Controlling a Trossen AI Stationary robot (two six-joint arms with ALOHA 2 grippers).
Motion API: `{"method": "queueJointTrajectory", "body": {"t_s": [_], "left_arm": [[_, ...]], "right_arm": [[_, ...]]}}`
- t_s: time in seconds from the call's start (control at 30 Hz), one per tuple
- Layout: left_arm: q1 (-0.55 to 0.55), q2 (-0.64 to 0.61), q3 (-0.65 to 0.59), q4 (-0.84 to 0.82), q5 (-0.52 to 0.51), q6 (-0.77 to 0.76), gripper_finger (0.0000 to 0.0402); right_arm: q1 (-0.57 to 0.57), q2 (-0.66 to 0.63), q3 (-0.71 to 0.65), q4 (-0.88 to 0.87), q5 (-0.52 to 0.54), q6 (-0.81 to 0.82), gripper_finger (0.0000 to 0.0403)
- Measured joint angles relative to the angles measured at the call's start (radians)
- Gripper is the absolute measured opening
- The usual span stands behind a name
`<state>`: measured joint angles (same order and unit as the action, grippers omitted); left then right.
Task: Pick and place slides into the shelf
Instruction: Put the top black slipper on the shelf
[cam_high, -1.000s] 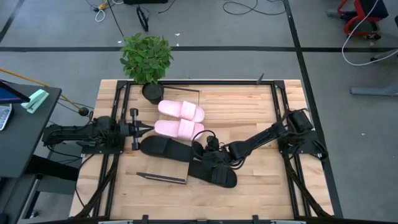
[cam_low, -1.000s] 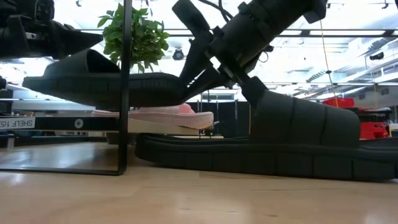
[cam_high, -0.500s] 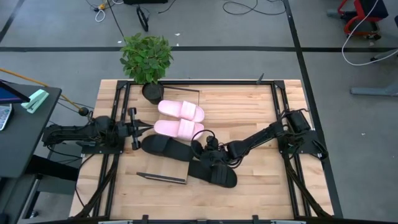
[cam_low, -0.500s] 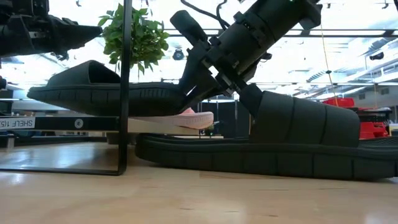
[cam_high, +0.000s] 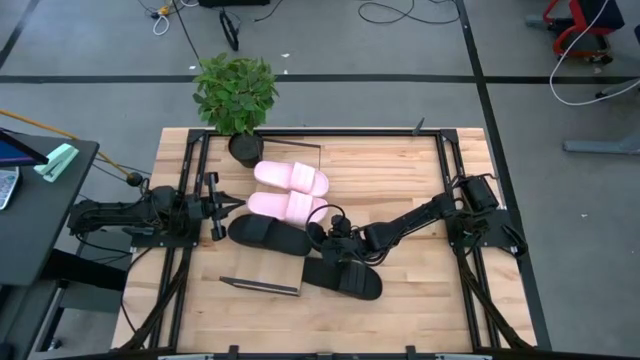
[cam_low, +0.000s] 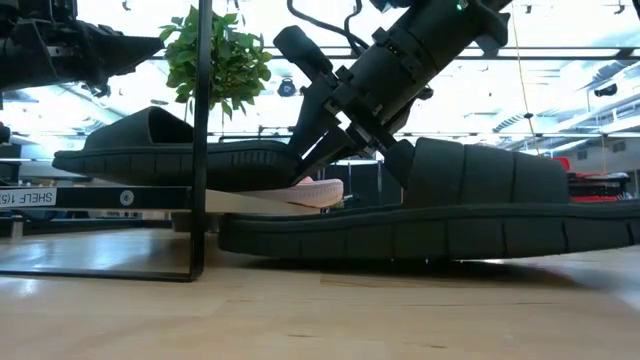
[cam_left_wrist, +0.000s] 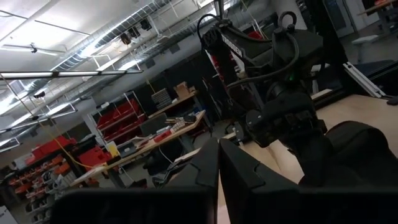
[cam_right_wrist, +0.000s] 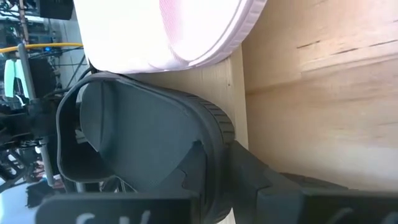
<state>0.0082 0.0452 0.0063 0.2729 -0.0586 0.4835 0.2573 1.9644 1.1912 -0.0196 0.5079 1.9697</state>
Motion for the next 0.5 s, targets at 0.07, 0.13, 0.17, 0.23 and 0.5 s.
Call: {"method": "queueJointTrajectory", "body": {"t_s": [0.07, 0.13, 0.17, 0.23, 0.5], "left_arm": [[0.000, 0.000, 0.000, 0.000, 0.000, 0.000, 0.0022], [0.000, 0.000, 0.000, 0.000, 0.000, 0.000, 0.0024], [0.000, 0.000, 0.000, 0.000, 0.000, 0.000, 0.0024], [0.000, 0.000, 0.000, 0.000, 0.000, 0.000, 0.0022], [0.000, 0.000, 0.000, -0.001, 0.000, -0.001, 0.0012]], "right_arm": [[0.000, 0.000, -0.001, -0.006, 0.001, 0.000, 0.0044], [0.000, 0.000, -0.001, -0.006, 0.002, -0.001, 0.0044], [0.000, 0.000, -0.001, -0.007, 0.003, -0.002, 0.0044], [0.000, 0.000, -0.001, -0.010, 0.005, -0.005, 0.0044], [0.000, 0.001, -0.001, -0.031, 0.018, -0.006, 0.0043]]}}
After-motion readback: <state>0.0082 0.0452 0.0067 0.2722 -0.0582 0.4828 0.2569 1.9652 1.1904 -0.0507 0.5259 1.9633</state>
